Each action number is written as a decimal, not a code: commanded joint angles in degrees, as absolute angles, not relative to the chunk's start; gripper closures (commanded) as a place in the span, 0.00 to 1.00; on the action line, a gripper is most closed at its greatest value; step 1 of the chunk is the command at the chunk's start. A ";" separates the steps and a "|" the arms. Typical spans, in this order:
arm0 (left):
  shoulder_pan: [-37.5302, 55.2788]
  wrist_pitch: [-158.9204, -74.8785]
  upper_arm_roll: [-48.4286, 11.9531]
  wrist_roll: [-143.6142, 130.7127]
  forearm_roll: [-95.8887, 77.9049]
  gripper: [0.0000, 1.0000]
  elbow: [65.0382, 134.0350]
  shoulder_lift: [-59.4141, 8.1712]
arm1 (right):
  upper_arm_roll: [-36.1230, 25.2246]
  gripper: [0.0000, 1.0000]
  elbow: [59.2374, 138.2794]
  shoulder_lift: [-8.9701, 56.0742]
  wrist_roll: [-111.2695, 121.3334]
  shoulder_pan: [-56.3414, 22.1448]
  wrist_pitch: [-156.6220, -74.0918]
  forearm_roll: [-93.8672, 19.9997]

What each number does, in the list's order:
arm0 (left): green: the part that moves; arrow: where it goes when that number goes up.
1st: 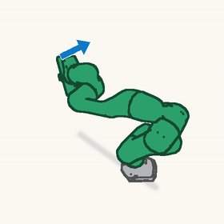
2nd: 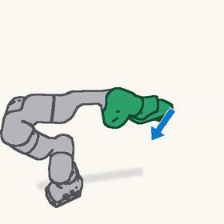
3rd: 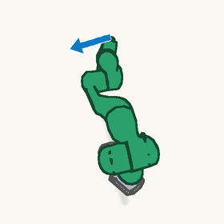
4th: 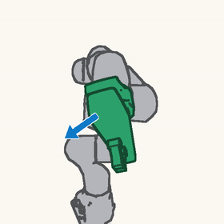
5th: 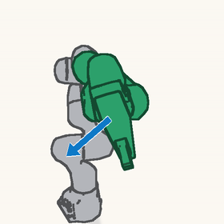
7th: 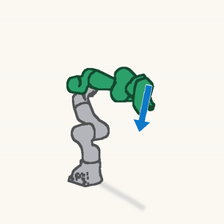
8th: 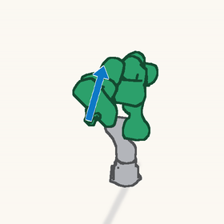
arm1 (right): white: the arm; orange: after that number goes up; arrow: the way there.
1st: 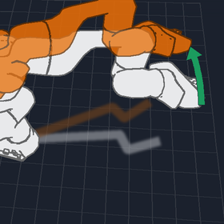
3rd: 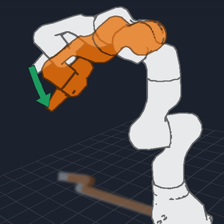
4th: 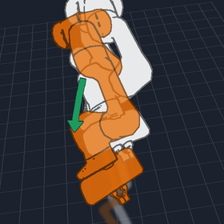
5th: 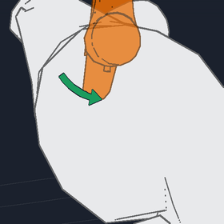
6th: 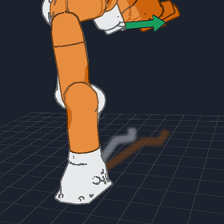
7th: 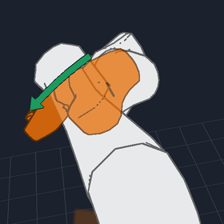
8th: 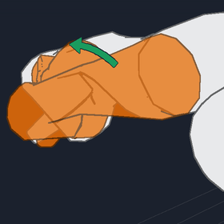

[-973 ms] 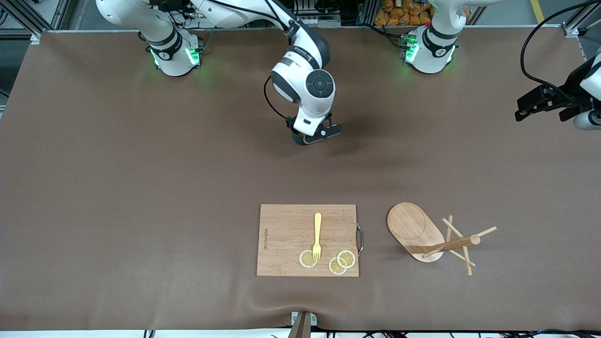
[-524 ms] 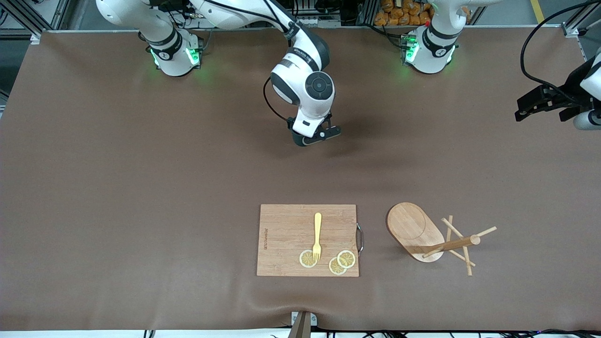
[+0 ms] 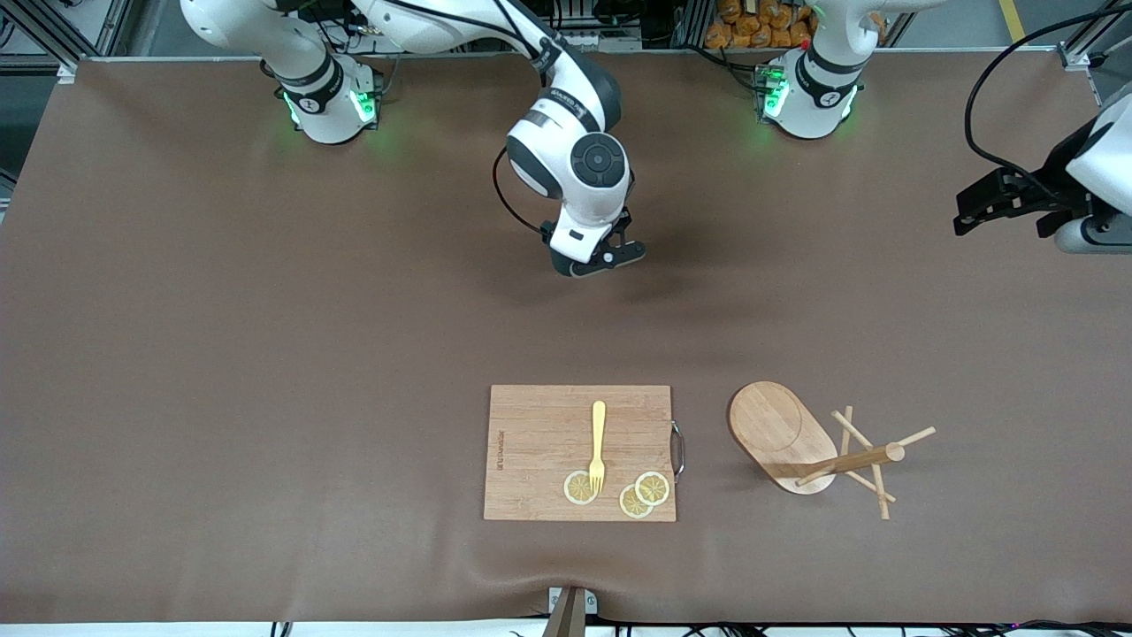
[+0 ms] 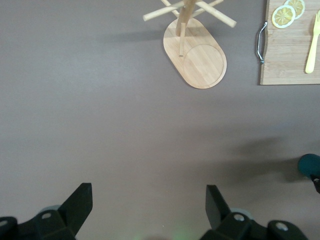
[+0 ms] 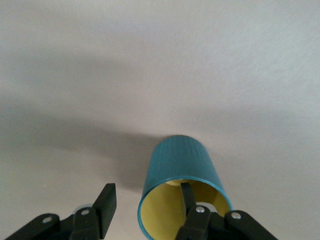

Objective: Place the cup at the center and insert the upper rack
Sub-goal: 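Release the mug and withdraw the right gripper, then move the left gripper over the teal mug, then lower the left gripper and grasp the mug handle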

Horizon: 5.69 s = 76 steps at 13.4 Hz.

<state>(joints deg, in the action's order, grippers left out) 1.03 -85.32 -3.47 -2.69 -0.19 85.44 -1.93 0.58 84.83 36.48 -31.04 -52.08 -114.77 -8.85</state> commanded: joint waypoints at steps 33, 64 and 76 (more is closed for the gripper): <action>22.46 -87.00 -28.39 -76.67 10.88 0.00 84.20 -11.84 | -7.91 0.00 84.29 5.45 16.09 -0.35 -86.56 -5.01; 68.03 -102.74 -7.65 -139.48 38.67 0.11 75.67 -52.03 | -7.73 0.00 86.75 5.27 13.89 0.09 -88.59 -0.35; 69.26 -100.64 -7.73 -142.29 38.67 0.35 75.67 -52.47 | -7.65 0.00 86.75 5.36 13.89 -0.09 -88.59 -0.70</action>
